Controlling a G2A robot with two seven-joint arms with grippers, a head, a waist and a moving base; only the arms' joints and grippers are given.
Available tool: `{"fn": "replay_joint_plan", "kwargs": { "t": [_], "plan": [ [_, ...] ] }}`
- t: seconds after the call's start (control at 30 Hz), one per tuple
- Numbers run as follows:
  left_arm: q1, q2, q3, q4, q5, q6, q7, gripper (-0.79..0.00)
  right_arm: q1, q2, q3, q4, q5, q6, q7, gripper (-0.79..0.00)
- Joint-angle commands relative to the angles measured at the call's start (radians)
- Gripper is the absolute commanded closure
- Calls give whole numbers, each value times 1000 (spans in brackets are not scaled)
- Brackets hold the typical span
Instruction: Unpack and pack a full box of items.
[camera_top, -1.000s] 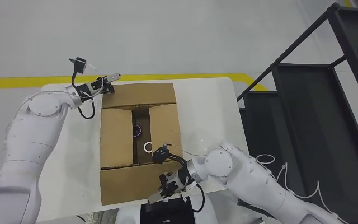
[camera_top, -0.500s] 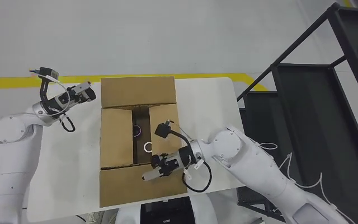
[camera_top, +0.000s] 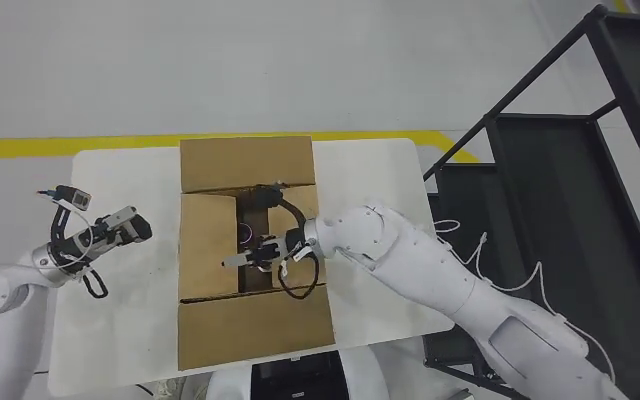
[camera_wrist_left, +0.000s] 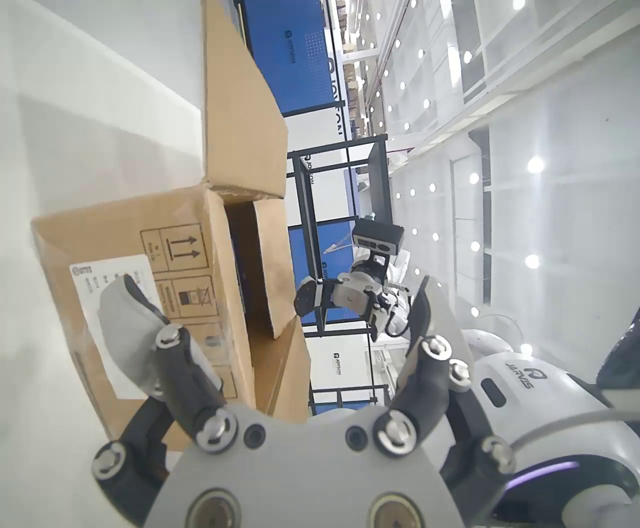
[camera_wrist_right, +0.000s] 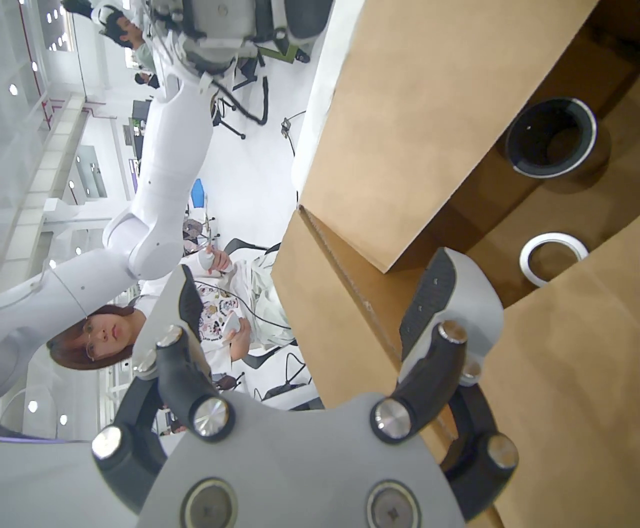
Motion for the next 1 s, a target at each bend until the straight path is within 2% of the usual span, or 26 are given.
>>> {"fn": "replay_joint_plan", "kwargs": {
  "t": [0.0,0.2,0.57,0.77,0.97],
  "plan": [
    [11,1,-1,9,-20,-2,-22,-785,19,-18,-24,46,11,1,-27,-785],
    [39,4,-14,10,-45,-18,-61,-785,58,-65,-63,178,60,-37,-77,-785],
    [116,16,-79,-48,-64,-28,-78,-785,99,-145,-131,347,127,-79,-84,-785],
    [157,21,-114,-82,-70,-27,-74,-785,117,-182,-148,407,164,-104,-60,-785],
    [178,22,-128,-101,-81,-25,-65,-785,126,-210,-141,453,229,-172,-10,-785]
  ]
}}
